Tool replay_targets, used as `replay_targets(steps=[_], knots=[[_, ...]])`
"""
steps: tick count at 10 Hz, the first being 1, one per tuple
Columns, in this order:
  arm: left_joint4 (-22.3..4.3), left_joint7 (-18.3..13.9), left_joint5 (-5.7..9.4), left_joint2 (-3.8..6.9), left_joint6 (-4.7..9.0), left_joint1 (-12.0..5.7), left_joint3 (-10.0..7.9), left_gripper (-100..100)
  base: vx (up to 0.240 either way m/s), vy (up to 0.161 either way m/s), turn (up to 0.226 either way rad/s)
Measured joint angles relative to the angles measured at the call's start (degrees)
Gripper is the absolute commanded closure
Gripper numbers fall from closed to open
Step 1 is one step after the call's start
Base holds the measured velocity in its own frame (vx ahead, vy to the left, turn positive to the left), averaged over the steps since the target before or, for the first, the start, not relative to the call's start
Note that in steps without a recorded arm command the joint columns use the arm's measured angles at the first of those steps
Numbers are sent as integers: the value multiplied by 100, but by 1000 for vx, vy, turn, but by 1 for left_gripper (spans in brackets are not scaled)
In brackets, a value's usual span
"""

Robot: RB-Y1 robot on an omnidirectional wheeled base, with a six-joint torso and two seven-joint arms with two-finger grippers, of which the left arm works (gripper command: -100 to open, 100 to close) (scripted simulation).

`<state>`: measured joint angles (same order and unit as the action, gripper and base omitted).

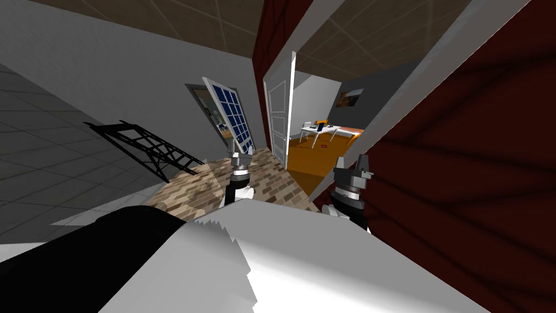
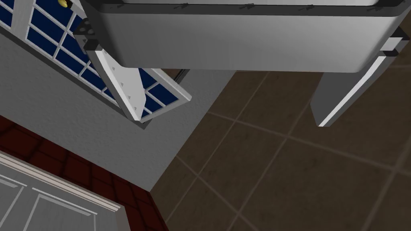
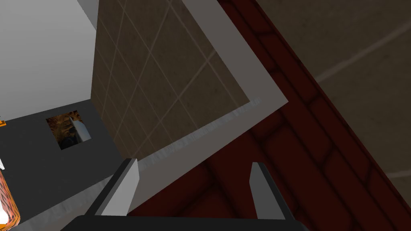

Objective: Push the door open

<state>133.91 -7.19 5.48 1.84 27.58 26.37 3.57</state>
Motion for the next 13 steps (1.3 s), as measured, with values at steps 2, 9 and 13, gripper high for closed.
replay_targets(steps=[2, 9, 13], knots=[[-224, -11, -17, 50, -7, -144, 21, -100, 100, 99, -87], [-1137, -50, -116, 186, -7, -657, 171, -100, 126, 86, -66], [-1645, -84, -169, 256, -40, -943, 262, -100, 110, 81, -59]])
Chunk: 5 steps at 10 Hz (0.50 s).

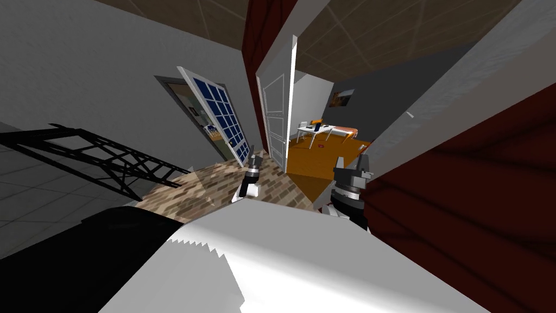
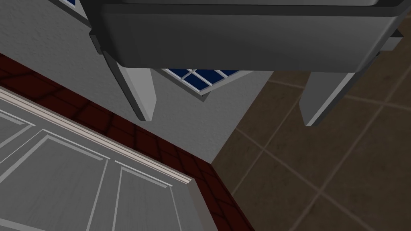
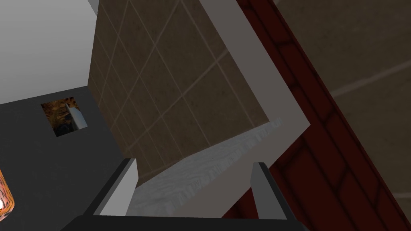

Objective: Push the door open

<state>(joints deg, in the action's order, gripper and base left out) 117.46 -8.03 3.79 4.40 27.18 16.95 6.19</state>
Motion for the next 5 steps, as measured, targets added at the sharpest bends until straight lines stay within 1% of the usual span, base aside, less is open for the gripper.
replay_targets(steps=[1, 2, 3, 4, 5], knots=[[-123, 8, -20, -1, 5, -62, 31, -100, 84, 61, -55], [-249, -5, -22, 24, 2, -145, 31, -100, 85, 62, -47], [-349, -11, -35, 27, -29, -227, 47, -100, 79, 75, -61], [-504, -21, -43, 44, -9, -298, 60, -100, 125, 118, -114], [-637, -46, -52, 82, -17, -365, 82, -100, 134, 140, -75]])
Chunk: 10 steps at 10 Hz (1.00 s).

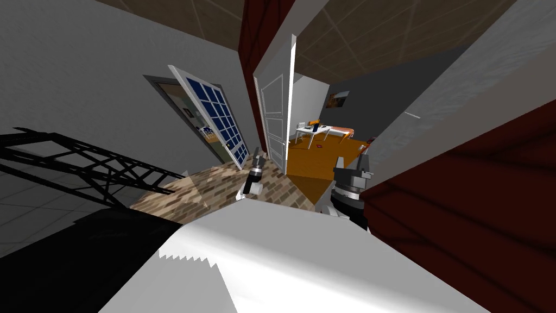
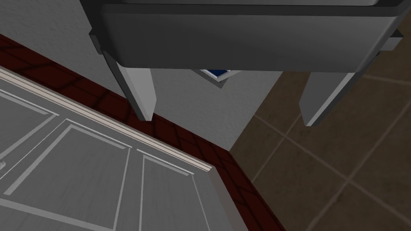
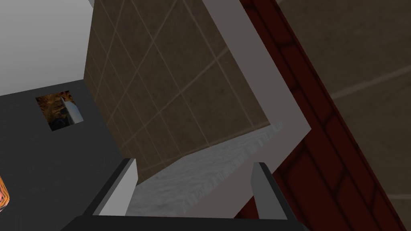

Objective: Push the door open

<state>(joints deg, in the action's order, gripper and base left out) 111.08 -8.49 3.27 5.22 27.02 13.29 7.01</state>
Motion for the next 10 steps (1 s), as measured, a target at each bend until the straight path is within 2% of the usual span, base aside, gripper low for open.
replay_targets(steps=[3, 4, 10], knots=[[-461, -4, -57, -6, -17, -273, 83, -100, 89, 87, -58], [-583, -24, -58, 26, -24, -350, 86, -100, 81, 73, -69], [-1426, -38, -157, 7, -31, -823, 233, -100, 88, 88, -68]])
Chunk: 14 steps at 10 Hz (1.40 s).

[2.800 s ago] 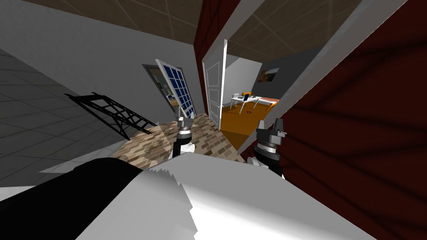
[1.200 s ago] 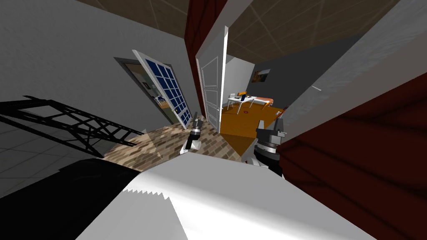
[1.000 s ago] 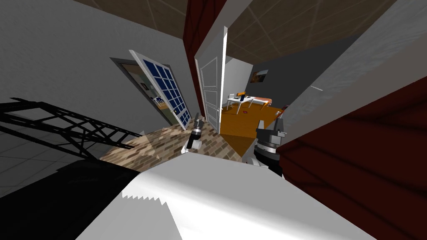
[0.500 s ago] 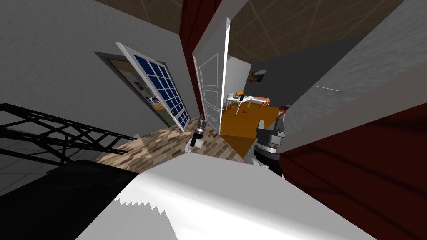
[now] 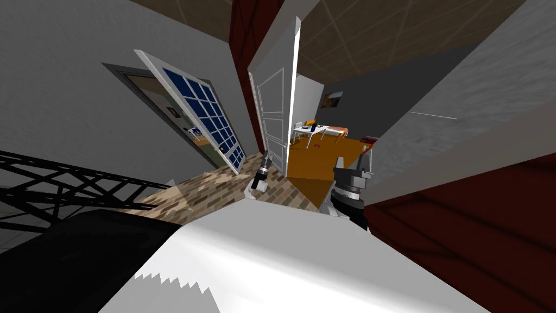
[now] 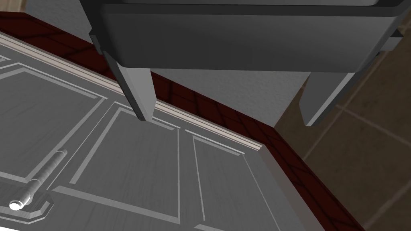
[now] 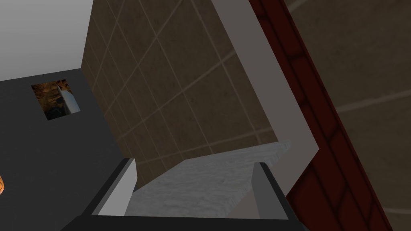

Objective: Push the door open

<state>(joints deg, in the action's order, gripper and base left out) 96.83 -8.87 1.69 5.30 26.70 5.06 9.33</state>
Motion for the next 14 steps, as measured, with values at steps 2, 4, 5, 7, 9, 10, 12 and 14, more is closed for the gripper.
replay_targets(steps=[2, 4, 5, 7, 9, 10, 12, 14], knots=[[-246, -26, -22, 24, -9, -135, 39, -100, 77, 102, -66], [-516, -41, -51, 21, -15, -285, 85, -100, 85, 93, -68], [-640, -54, -61, 32, -34, -365, 103, -100, 88, 99, -77], [-915, -75, -87, 39, -24, -502, 149, -100, 80, 115, -62], [-1154, -82, -118, 20, -82, -669, 192, -100, 74, 91, -69], [-1348, -97, -127, 26, -55, -774, 205, -100, 68, 93, -66], [-1671, -110, -155, 7, -41, -963, 242, -100, 75, 107, -68], [-1896, -141, -177, 23, -70, -1092, 288, -100, 76, 99, -72]])
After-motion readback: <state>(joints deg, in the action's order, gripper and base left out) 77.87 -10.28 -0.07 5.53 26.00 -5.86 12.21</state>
